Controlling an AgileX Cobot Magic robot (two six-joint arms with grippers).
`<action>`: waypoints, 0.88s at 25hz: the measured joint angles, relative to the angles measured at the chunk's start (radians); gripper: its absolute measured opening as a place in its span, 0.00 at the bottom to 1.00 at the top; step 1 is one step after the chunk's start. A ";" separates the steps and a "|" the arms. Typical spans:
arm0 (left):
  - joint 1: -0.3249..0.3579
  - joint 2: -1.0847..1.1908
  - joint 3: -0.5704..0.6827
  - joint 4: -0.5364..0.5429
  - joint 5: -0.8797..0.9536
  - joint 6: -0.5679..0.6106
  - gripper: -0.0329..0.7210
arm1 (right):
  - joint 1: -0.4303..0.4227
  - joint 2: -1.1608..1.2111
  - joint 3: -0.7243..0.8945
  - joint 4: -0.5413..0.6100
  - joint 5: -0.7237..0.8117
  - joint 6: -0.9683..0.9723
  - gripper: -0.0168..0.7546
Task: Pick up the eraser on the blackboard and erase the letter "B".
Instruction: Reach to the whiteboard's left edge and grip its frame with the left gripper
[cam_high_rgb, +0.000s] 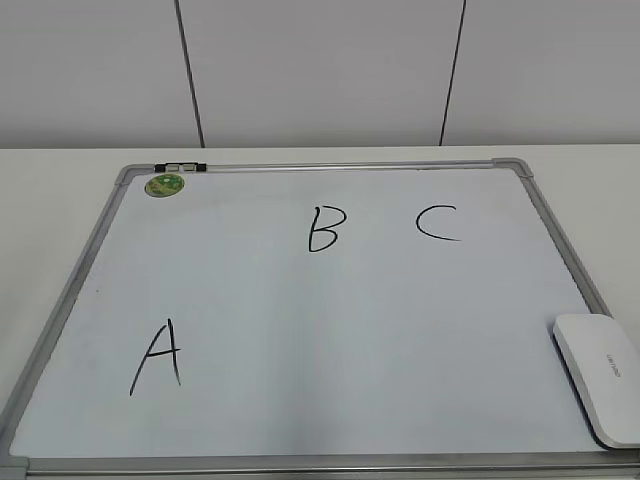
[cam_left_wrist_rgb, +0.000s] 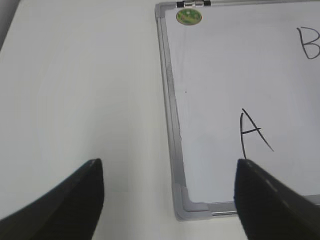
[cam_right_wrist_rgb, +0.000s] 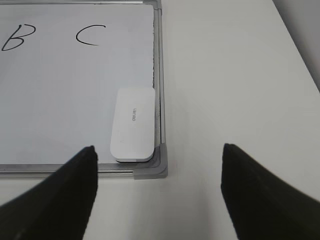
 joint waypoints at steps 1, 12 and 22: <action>0.000 0.059 -0.016 -0.002 -0.010 0.000 0.83 | 0.000 0.000 0.000 0.000 0.000 0.000 0.79; 0.000 0.684 -0.318 -0.004 -0.026 0.025 0.83 | 0.000 0.000 0.000 0.000 0.000 0.000 0.79; 0.000 1.139 -0.557 -0.053 0.003 0.074 0.73 | 0.000 0.000 0.000 0.000 0.000 0.000 0.79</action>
